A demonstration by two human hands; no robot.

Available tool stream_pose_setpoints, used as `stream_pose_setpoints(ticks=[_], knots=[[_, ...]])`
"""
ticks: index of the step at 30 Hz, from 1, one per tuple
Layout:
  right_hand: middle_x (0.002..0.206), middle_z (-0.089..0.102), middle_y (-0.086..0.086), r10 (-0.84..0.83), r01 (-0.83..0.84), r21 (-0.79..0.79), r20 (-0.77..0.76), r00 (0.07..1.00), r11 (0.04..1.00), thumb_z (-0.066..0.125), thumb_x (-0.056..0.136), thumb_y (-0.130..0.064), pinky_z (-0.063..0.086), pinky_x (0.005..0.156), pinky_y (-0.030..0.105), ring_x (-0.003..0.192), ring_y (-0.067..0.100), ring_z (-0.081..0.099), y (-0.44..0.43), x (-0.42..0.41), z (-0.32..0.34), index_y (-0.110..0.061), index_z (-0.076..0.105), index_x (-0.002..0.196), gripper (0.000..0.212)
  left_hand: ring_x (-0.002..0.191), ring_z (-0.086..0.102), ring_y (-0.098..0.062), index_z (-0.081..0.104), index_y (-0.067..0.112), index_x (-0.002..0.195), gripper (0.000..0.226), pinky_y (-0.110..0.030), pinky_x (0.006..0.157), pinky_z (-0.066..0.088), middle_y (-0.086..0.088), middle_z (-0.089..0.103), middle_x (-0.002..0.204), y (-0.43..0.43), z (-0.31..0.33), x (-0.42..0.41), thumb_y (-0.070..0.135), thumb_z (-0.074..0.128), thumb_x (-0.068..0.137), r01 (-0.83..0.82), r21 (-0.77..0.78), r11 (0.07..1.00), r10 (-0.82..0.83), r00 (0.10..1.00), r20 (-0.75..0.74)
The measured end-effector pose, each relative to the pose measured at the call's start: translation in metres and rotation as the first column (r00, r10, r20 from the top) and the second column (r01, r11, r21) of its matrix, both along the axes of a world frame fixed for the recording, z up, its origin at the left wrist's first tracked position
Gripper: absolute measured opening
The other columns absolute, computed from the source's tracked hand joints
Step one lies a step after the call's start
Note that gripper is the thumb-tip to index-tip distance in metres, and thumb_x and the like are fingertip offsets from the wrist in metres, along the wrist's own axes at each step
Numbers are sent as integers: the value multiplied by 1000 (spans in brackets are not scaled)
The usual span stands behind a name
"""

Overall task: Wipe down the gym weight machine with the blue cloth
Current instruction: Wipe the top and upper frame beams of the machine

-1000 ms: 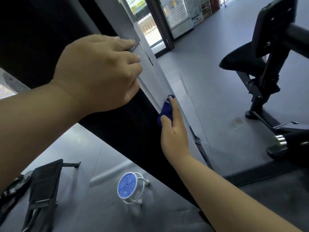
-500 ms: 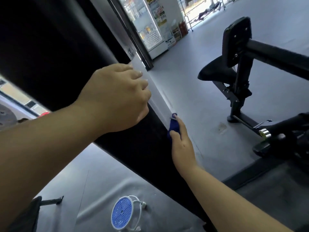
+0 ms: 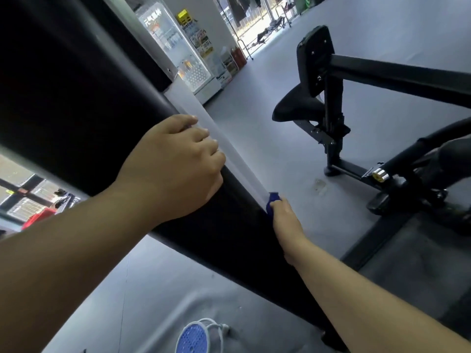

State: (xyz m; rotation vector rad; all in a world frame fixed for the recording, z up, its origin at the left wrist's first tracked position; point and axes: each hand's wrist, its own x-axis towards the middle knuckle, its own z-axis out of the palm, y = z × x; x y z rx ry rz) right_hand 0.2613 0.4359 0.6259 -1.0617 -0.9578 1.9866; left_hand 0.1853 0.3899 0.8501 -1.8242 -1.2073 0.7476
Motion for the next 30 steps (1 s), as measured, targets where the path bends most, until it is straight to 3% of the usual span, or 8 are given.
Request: stream_pose_setpoints(ticks=[4,6,9,12,15,18,23,30], knots=[[88,53,-2,94,-99,-54,-88,992,994,41,88,-33,48,74,32,78,19,53,0,3,14,-33,49,81,11,96,67,-23,73,18,88,43,-34,109,26,0,72,88,1,-6,-2,28,32,96,35,34,999,-36,999,22],[111,61,-2,45,-32,68,-198,979,997,41,94,-35,51,93,38,102,19,61,-5,-2,30,-43,56,103,19,97,67,-22,73,18,88,44,-34,110,25,1,73,89,0,-10,-3,28,31,96,40,29,999,-41,998,40],[136,51,-16,-49,96,217,-210,976,972,39,103,-29,42,101,17,124,5,49,-24,-4,28,-41,43,142,41,105,65,-24,74,17,94,44,-38,116,17,-1,74,98,-6,-19,-7,28,32,97,77,31,997,-78,996,31],[131,58,-2,-102,95,-53,-152,983,994,42,100,-35,46,103,33,117,17,56,-34,1,15,-36,50,136,37,122,59,-29,74,9,107,38,-50,121,14,-9,70,118,-21,-30,-15,24,41,96,137,110,984,-143,988,52],[100,68,8,-39,-30,-288,-231,972,957,47,92,-42,53,93,44,97,27,64,-34,10,22,-19,63,107,32,137,45,-31,66,7,124,41,-54,120,12,-13,58,138,-41,-44,-23,23,45,94,164,149,975,-179,980,91],[90,68,4,-39,-32,-196,-352,935,980,47,94,-32,52,75,34,85,19,64,-35,9,46,-19,65,104,24,145,32,-29,55,9,139,49,-53,121,10,-10,44,151,-56,-60,-31,24,47,92,160,182,970,-182,978,107],[138,56,-6,23,14,88,-404,915,996,40,104,-23,42,110,37,123,10,57,-51,7,49,-37,39,148,46,147,28,-26,48,13,145,57,-52,121,8,-8,33,157,-80,-74,-43,21,48,89,127,236,963,-166,974,153],[122,67,-2,-104,122,53,-264,959,991,64,92,-2,54,97,44,109,19,67,-81,28,46,-32,58,131,50,146,30,-26,49,17,144,58,-56,115,26,-7,35,157,-123,-116,-51,28,52,87,-5,219,976,-90,903,421]])
